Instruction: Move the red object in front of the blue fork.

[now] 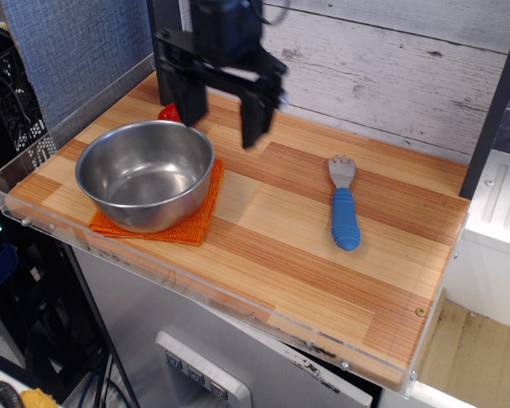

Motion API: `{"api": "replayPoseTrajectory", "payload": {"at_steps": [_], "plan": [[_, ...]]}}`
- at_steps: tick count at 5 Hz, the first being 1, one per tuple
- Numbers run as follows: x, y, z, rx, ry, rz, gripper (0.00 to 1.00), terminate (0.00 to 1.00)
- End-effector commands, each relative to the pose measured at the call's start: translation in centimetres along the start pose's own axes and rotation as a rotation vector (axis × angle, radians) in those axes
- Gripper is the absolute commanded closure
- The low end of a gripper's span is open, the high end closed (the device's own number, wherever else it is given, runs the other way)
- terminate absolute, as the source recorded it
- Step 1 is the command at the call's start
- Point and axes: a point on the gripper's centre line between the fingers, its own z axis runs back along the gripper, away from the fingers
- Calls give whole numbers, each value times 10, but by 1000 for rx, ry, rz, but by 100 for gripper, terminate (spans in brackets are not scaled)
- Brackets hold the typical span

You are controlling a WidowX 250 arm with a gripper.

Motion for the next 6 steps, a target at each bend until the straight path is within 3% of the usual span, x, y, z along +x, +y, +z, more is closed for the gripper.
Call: {"api": "replayPoseTrajectory", "payload": {"at_steps": [1, 2, 3, 6], "plan": [[57, 79, -4, 48, -40, 152, 0, 0], [73, 115, -21, 68, -17, 225, 0, 0], [79, 130, -33, 92, 10, 261, 0, 0], [71, 117, -48, 83, 34, 224, 0, 0]]}}
